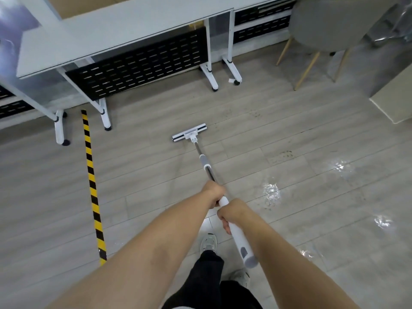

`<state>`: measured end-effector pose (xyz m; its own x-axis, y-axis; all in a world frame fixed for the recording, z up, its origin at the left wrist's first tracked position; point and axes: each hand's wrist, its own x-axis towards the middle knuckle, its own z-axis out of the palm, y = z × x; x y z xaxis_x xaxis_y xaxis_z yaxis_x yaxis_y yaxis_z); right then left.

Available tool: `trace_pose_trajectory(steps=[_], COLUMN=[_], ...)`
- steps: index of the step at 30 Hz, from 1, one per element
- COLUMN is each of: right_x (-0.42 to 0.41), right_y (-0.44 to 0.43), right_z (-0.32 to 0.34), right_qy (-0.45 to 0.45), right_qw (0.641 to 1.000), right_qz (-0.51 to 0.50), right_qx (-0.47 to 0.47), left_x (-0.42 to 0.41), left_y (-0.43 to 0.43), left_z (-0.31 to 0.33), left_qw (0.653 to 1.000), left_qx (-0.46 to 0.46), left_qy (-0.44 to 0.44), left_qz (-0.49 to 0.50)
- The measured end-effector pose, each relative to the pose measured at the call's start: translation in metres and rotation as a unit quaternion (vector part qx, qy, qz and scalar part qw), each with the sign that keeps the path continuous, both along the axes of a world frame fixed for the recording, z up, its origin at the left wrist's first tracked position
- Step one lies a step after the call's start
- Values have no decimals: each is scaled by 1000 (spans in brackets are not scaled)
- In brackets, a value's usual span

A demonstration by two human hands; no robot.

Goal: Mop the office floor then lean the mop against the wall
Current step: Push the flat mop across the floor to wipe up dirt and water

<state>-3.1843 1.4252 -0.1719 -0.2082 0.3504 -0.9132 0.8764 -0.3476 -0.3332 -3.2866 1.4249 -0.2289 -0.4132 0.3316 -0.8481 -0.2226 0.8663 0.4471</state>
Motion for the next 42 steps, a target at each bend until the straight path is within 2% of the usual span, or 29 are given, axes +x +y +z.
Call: trace_pose_trajectory(steps=[4, 11, 19, 26, 37, 42], right_x=[-39, -92, -55, 36, 282, 325], right_y=[26, 65, 34, -18, -144, -161], right_z=[-9, -26, -50, -61, -27, -15], right_qy=[15, 31, 31, 40, 23, 30], right_qw=[999, 999, 999, 999, 999, 998], right_qz=[-53, -38, -30, -7, -3, -19], right_qx=[-2, -7, -15, -20, -36, -42], left_x=[-40, -94, -63, 27, 275, 319], left_y=[26, 66, 37, -15, -149, -167], left_z=[-2, -11, -35, -37, -17, -7], left_qw=[1000, 1000, 999, 1000, 1000, 1000], left_qx=[10, 17, 3, 9, 2, 4], left_qy=[8, -4, 21, 18, -10, -23], left_qz=[6, 7, -23, -19, -6, 8])
